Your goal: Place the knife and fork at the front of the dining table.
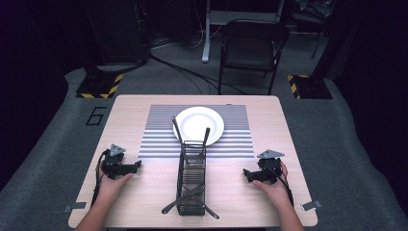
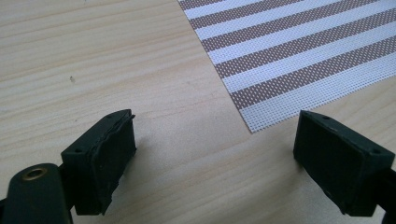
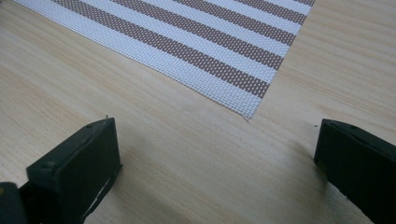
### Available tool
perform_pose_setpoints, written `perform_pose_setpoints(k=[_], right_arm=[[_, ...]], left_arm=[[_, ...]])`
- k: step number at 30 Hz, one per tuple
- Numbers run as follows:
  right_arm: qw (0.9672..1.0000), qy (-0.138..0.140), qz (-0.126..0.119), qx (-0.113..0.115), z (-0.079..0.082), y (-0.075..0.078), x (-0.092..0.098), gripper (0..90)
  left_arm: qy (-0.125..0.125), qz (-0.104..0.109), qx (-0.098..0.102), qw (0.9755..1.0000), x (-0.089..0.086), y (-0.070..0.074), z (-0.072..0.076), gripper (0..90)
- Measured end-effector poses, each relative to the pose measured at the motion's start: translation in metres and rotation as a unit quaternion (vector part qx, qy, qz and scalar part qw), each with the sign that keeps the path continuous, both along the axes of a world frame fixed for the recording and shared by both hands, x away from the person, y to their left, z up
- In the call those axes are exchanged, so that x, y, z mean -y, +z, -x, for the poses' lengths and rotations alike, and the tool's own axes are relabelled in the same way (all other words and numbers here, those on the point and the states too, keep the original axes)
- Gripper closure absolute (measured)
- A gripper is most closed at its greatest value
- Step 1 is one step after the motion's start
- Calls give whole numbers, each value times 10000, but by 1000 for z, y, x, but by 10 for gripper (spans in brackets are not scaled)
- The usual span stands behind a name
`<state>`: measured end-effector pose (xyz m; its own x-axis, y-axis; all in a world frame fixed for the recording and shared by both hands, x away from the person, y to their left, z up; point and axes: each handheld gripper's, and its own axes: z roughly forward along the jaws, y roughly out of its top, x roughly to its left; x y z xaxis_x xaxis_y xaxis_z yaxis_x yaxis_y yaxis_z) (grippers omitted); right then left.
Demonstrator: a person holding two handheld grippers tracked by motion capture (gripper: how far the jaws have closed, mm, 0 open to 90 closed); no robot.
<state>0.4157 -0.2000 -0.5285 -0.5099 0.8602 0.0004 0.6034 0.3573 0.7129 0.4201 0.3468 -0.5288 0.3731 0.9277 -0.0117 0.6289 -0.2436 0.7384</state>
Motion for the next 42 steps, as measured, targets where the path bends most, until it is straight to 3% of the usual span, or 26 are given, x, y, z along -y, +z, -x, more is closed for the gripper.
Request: perform_pose_setpoints(k=[2, 25, 28, 31, 34, 42], right_arm=[[10000, 1, 1, 0, 0, 0, 0, 0], [10000, -42, 29, 13, -1, 0, 0, 0], [9998, -184, -48, -7, 1, 0, -3, 0], [9999, -154, -14, 54, 3, 0, -2, 38], [9999, -130, -74, 49, 7, 3, -5, 151], [9997, 214, -53, -72, 9, 8, -16, 223]], left_arm=[[26, 19, 67, 10000, 0, -1, 0, 129], [-86, 10, 67, 9999, 0, -1, 2, 130], [-82, 8, 63, 9999, 0, -1, 2, 130], [-85, 6, 63, 9999, 0, -1, 2, 130], [-86, 7, 61, 9999, 0, -1, 2, 130], [-88, 6, 59, 9999, 0, -1, 2, 130]])
